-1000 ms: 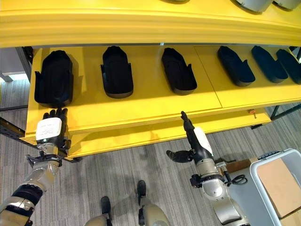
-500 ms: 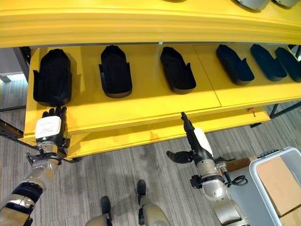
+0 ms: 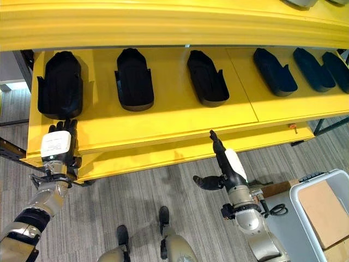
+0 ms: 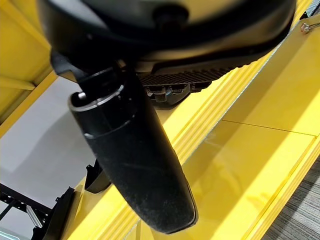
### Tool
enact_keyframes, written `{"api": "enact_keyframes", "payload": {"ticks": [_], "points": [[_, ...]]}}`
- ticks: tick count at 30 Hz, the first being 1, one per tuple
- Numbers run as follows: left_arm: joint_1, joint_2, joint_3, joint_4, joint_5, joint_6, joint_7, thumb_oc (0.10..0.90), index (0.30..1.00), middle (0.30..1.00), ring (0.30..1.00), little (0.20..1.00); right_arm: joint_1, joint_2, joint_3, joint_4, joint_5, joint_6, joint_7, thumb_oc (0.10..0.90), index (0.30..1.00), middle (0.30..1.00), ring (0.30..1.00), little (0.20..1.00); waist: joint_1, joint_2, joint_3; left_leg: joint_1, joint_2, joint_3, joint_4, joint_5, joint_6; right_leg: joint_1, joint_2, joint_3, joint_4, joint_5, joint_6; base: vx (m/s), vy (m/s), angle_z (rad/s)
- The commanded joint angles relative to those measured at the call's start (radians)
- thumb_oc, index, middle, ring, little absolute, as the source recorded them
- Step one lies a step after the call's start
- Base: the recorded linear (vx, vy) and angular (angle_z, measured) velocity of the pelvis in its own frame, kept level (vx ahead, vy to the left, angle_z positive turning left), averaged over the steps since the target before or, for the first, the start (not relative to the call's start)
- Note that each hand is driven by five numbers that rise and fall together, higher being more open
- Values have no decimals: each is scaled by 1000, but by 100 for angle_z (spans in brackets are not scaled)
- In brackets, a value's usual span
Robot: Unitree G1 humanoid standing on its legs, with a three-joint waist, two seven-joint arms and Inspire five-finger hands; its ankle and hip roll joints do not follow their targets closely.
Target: Move parts from the plastic box to the shelf.
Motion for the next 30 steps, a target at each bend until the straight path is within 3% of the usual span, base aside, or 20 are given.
{"api": "enact_keyframes", "payload": {"ticks": [1,8,13,16,19,21,25,30], "points": [[-33,-20,-29,27,-41,-44,-51,900,1000,1000,1000,1000,-91,-47,-54,-90,24,-80,-55,900,1000,1000,1000,1000,-23,2,3,-41,48,-38,145,-82,-1,69,-83,1,123,-131,89,0,0,0],[120,-84,38,-125,-105,-83,-50,900,1000,1000,1000,1000,-109,-23,-52,-68,14,-65,-61,900,1000,1000,1000,1000,2,16,7,-27,44,-54,124,-76,-1,86,-85,-14,121,-136,86,6,-7,0],[350,-161,132,-339,-447,-233,-126,900,1000,1000,1000,1000,-112,9,-59,-56,35,-61,-62,900,1000,1000,1000,1000,35,38,-3,3,37,-78,95,-63,0,121,-86,-41,114,-143,81,37,-58,12],[453,-195,157,-441,-738,-315,-230,900,1000,1000,1000,1000,-112,20,-58,-53,59,-68,-51,900,1000,1000,1000,1000,48,54,-11,23,36,-94,77,-52,0,144,-86,-56,106,-142,81,40,-60,13],[522,-240,149,-509,-1068,-351,-354,900,1000,1000,1000,1000,-112,32,-44,-45,75,-72,-38,900,1000,1000,1000,1000,60,72,-24,49,36,-106,55,-42,1,171,-83,-72,94,-144,80,42,-54,23],[547,-246,150,-540,-1113,-351,-373,900,1000,1000,1000,1000,-103,34,-43,-48,79,-74,-33,900,1000,1000,1000,1000,61,77,-29,60,37,-110,45,-38,1,183,-82,-78,89,-145,80,25,-37,9],[611,-301,163,-678,-1382,-361,-434,900,1000,1000,1000,1000,-56,54,-28,-55,101,-80,-6,900,1000,1000,1000,1000,71,103,-78,108,47,-131,-32,4,-10,229,-67,-103,49,-147,78,14,-82,9],[620,-318,180,-730,-1449,-371,-445,900,1000,1000,1000,1000,-46,60,-23,-56,134,-84,14,900,1000,1000,1000,1000,67,120,-120,131,55,-133,-85,37,-17,245,-52,-105,20,-144,75,-25,-44,17]]}}
